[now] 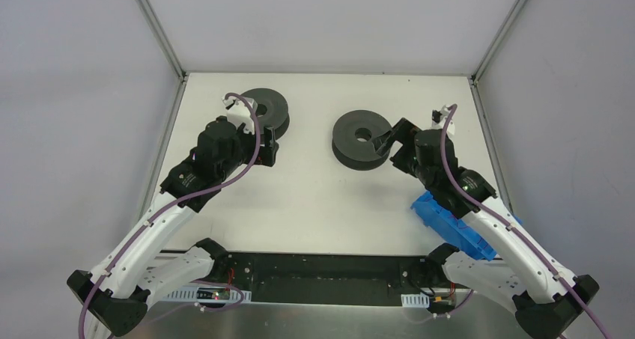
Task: Wrap the cables
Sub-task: Pick up the cable reel from the center of the board.
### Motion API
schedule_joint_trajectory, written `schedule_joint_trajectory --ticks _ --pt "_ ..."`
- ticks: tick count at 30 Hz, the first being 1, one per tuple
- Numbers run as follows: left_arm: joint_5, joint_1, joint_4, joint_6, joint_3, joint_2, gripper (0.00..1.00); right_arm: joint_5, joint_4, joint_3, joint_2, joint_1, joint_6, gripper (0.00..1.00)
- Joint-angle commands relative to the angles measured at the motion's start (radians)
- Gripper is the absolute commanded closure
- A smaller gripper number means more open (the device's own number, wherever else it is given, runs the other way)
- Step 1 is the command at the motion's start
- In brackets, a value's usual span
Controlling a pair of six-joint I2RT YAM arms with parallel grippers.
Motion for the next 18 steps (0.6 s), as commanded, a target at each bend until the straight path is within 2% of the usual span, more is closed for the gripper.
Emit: schedule_joint_trajectory --ticks 1,5,9,11,14,18 --pt "-0.023 -0.001 0.029 -0.009 0.024 -0.013 0.11 0.006 0.081 -0.026 -0.021 0.004 0.014 0.01" --pt "-0.033 -0.001 0.029 -0.009 0.021 -0.015 0.11 0.046 0.147 -0.07 -0.035 0.003 0.003 0.01" --pt "-0.034 -0.002 0.029 -0.009 0.021 -0.013 0.11 0.06 0.212 -0.107 -0.009 -0.005 -0.121 0.01" --pt "-0.034 -0.001 0.028 -0.008 0.022 -0.011 0.12 0.022 0.216 -0.087 0.046 -0.051 -0.175 0.01" --pt "-0.039 -0.001 0.027 -0.009 0.022 -0.013 0.12 -0.164 0.191 -0.027 0.173 -0.196 -0.187 0.1" --pt "-0.035 -0.001 0.029 -0.003 0.017 -0.023 0.12 -0.521 0.299 -0.023 0.32 -0.419 -0.141 0.27"
